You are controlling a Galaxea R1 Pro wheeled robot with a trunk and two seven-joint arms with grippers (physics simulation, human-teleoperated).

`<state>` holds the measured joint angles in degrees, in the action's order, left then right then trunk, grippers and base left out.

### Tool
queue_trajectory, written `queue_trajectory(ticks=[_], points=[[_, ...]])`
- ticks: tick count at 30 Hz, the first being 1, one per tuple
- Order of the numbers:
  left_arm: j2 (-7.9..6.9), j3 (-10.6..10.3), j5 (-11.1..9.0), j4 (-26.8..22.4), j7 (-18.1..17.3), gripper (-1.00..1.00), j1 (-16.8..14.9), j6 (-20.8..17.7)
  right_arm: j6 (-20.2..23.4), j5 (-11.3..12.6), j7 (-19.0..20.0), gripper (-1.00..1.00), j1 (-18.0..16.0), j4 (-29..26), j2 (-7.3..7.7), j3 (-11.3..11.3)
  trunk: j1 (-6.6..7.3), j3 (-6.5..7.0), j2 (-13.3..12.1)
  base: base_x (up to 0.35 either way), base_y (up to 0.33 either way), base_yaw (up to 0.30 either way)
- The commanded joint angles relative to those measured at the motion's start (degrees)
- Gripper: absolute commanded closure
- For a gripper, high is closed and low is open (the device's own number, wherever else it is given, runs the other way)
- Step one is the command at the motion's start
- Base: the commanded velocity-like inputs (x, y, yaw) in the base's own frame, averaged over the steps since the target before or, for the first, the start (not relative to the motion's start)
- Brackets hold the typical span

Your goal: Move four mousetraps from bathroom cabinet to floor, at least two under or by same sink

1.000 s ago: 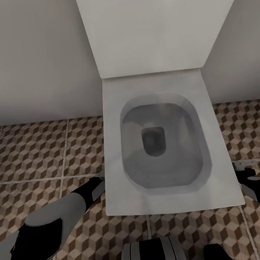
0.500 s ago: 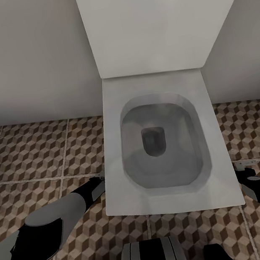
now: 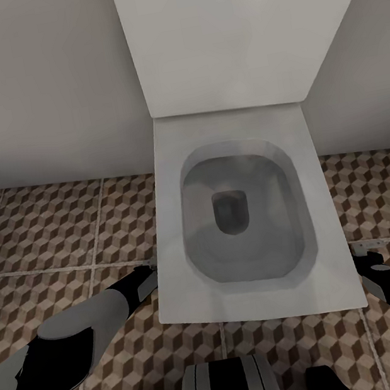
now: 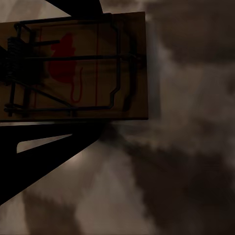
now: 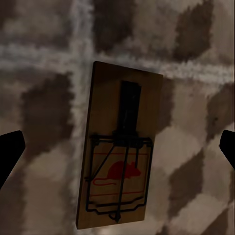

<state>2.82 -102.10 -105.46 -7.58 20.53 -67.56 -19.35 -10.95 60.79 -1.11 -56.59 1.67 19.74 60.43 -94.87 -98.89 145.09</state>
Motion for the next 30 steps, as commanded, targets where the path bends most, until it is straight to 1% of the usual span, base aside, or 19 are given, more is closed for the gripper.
queue_trajectory(ticks=[1,4,22,30], points=[[-0.10,-0.3,0.3,-0.1,-0.4,-1.00,1.6,0.8,-0.1,0.3,-0.1,-1.00,0.0,0.1,0.00,0.4,-0.36,-0.05,0.0,0.000,0.000,0.000],[-0.10,-0.3,0.3,-0.1,-0.4,-1.00,1.6,0.8,-0.1,0.3,-0.2,-1.00,0.0,0.1,0.02,0.4,-0.36,-0.05,0.0,0.000,0.000,0.000],[-0.10,-0.3,0.3,-0.1,-0.4,-1.00,1.6,0.7,-0.4,0.3,-0.2,-1.00,0.0,0.1,0.04,0.4,0.10,3.94,-0.2,0.000,0.000,0.000],[-0.10,-0.3,0.3,-0.1,-0.4,-1.00,1.6,0.7,-0.4,0.3,-0.2,-1.00,0.0,0.2,0.04,0.4,0.10,3.94,-0.2,0.000,0.000,0.000]])
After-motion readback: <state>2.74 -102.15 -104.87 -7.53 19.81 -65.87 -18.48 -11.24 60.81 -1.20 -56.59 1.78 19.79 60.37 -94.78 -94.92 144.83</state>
